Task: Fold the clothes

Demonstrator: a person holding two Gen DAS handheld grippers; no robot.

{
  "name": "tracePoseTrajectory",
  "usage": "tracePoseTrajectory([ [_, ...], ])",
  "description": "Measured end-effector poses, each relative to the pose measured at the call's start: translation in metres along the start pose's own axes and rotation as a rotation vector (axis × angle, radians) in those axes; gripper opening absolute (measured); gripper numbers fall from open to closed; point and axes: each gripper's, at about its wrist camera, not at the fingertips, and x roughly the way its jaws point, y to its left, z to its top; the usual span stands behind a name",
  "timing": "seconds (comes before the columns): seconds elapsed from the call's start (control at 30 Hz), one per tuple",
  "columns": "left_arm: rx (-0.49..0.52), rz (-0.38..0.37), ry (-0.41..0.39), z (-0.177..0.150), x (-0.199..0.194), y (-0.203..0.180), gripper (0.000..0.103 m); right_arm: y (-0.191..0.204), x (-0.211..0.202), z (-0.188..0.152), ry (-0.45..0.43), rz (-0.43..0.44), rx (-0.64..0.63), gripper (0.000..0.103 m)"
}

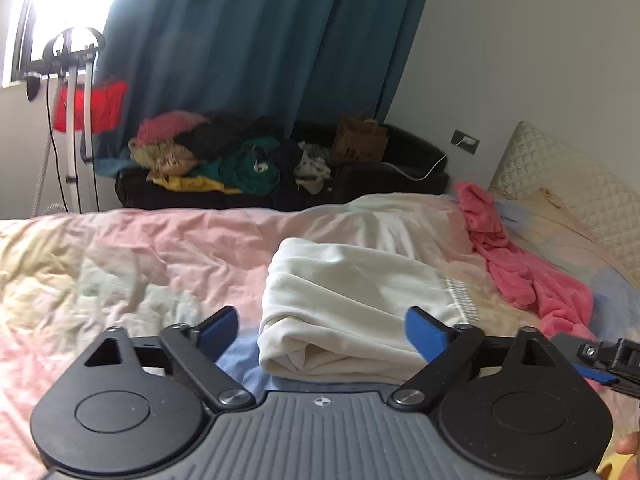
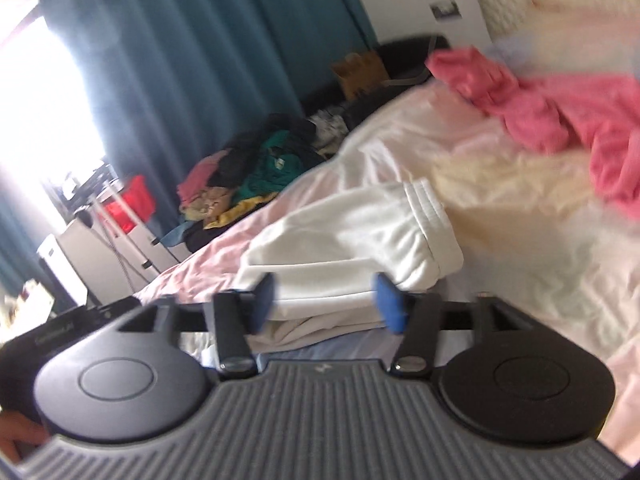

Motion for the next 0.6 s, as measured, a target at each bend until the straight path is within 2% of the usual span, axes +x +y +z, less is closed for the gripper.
tracePoseTrajectory([
  [0.03,0.009,0.001,-0.017,-0.003,-0.013,-0.004,0.103,0.006,-0.012,-0.001,-0.011,0.006,-0.019,0.09],
  [0.27,0.069,0.016,-0.101,-0.031,-0.082,-0.027,0.103,0.034,-0.078,-0.021,-0.076,0.043,-0.111,0.089],
  [0.4,0.103,0.024,-0.146,-0.049,-0.119,-0.039,0.103,0.042,-0.102,-0.043,-0.13,0.033,-0.147,0.089],
  [0.6,0.12,0.025,-0.18,-0.089,-0.151,-0.04,0.103,0.045,-0.123,-0.086,-0.208,0.035,-0.197,0.089],
])
